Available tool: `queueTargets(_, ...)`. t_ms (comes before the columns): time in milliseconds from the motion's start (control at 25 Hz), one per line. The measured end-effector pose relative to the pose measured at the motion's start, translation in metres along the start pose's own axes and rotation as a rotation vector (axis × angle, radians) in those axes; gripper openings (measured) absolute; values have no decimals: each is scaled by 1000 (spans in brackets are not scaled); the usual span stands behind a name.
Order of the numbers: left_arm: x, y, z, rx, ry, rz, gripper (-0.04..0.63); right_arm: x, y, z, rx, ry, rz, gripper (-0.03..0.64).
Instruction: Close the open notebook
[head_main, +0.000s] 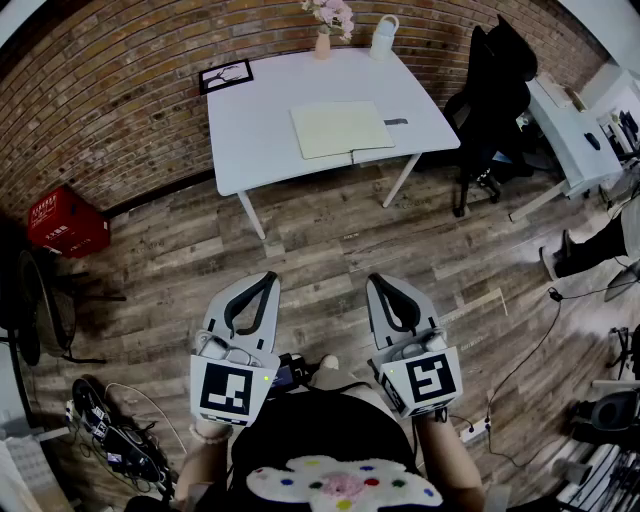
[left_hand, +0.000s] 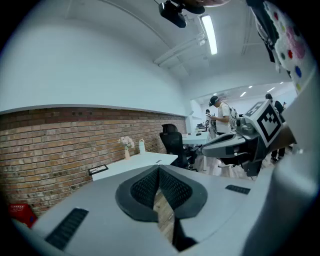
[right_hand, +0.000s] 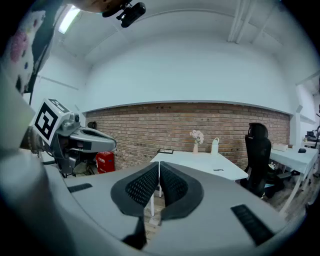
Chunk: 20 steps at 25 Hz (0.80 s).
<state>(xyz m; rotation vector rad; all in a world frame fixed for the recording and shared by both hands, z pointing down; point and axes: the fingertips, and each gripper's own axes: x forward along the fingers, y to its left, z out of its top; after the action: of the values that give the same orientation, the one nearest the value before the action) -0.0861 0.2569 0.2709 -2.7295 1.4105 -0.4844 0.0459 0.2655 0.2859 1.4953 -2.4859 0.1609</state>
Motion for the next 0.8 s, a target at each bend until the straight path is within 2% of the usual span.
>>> queueTargets(240,2,-4,8,-57,-20,20,15,-2,-2,-1,-1,-9,9,35)
queueTargets(480,4,-10,6,-9,-1,13,15,-3,-3,9,24,-57,16,35)
queueTargets(600,4,-12,10,-47,-14,32,15,-6,-5,4,16,-47,26,35)
queueTargets(800,4,-19,12,-28,-4,39,15,-12,-11,-5,37,-32,43,35)
